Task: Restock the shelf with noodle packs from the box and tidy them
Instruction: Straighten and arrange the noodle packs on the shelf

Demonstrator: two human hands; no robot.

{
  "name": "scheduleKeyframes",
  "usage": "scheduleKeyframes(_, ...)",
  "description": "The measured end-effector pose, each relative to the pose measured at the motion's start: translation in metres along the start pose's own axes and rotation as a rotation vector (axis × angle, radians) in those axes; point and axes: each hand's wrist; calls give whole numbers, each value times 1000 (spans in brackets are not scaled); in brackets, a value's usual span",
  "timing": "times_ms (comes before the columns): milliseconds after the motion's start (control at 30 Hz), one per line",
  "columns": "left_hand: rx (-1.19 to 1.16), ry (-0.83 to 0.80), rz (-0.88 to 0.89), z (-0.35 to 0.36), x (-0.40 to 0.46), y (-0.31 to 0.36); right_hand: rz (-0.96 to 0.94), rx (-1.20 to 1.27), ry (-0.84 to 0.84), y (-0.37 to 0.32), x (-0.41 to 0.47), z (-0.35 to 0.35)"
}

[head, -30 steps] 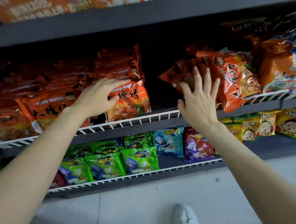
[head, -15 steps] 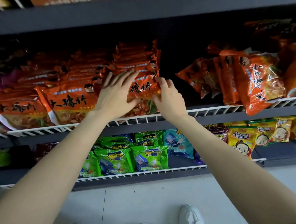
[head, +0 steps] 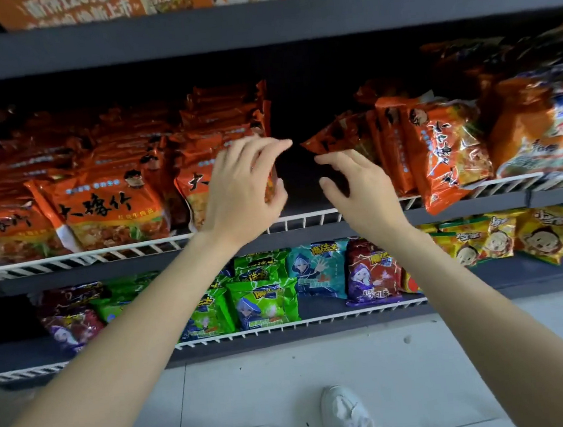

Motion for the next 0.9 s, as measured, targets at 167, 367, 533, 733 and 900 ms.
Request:
scheduleKeyframes(167, -486, -62, -82, 25, 33, 81, 213, -110, 194, 58, -48, -51)
scheduleKeyframes(367, -868, -409, -468, 72, 84, 140, 477, -122, -25, 111, -59, -61)
scheduleKeyframes(533, -898, -386, -602, 98, 98, 146, 342, -185, -49, 100, -36, -53)
scheduleKeyframes(733, -659, -468, -624, 103, 91, 105, 186, -223, -57, 89, -20, -28)
scheduleKeyframes(900, -389, -478, -580, 106, 85, 106, 239, -292, 117, 104, -30, -30)
Point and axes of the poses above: each hand's wrist, its own x-axis towards the middle knuckle, its own z-axis out of the palm, y = z × x, and after that the axes turned 13 degrees about -y, right-handed
